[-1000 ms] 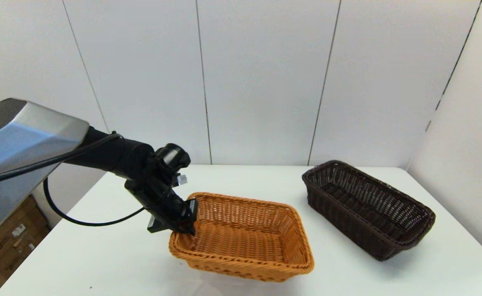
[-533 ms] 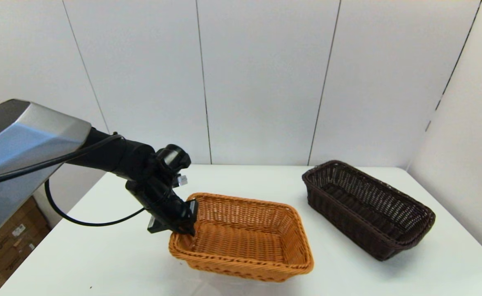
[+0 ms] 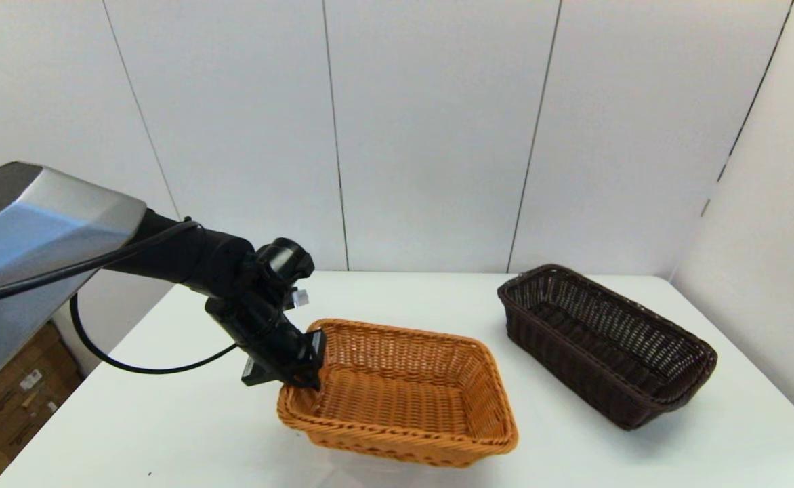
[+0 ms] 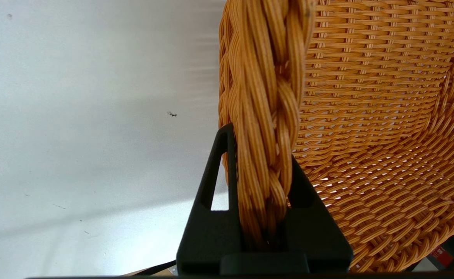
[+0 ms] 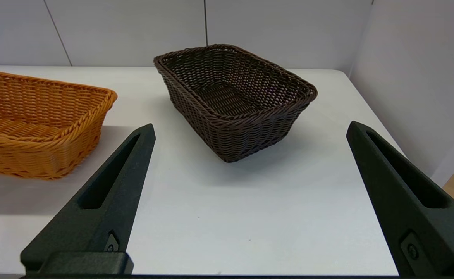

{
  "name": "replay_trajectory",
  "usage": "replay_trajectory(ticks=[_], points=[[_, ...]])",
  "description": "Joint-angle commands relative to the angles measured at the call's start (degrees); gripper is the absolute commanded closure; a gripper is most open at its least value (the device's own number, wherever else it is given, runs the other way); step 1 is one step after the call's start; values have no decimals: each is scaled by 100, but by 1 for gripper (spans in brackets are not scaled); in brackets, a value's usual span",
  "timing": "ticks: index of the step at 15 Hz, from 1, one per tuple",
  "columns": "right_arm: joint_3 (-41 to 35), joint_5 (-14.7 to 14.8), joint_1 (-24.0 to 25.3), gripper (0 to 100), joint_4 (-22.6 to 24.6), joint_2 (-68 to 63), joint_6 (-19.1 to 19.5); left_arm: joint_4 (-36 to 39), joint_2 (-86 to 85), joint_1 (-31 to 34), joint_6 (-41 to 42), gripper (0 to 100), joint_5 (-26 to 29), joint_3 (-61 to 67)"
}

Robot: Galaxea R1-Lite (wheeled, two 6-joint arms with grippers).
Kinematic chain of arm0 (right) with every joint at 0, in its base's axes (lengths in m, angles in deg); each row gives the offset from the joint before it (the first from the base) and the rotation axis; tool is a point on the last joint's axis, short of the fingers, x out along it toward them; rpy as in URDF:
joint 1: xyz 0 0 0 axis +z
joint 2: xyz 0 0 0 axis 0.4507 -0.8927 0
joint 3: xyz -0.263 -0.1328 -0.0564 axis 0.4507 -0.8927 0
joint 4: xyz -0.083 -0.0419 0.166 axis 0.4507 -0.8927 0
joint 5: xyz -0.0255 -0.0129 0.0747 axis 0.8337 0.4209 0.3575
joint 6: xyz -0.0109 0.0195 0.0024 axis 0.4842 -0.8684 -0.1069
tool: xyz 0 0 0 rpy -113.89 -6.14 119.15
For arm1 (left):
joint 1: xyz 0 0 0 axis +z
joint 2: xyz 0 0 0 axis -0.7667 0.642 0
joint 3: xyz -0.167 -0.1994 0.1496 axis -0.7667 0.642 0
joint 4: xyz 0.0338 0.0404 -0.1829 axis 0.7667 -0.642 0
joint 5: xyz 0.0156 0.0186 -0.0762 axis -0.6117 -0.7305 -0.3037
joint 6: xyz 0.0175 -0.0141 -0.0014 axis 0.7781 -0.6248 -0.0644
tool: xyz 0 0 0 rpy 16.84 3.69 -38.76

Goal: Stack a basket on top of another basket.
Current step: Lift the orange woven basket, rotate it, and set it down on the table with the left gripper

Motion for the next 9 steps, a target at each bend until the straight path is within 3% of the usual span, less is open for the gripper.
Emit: replay_trajectory(ticks=[1,9], points=[[-1,-1,0,0,0,-7,-6,-17,-5,0,-27,100,-30,1],[-1,-1,0,0,0,-7,3,27,-5,0,-378,100,-258,54]])
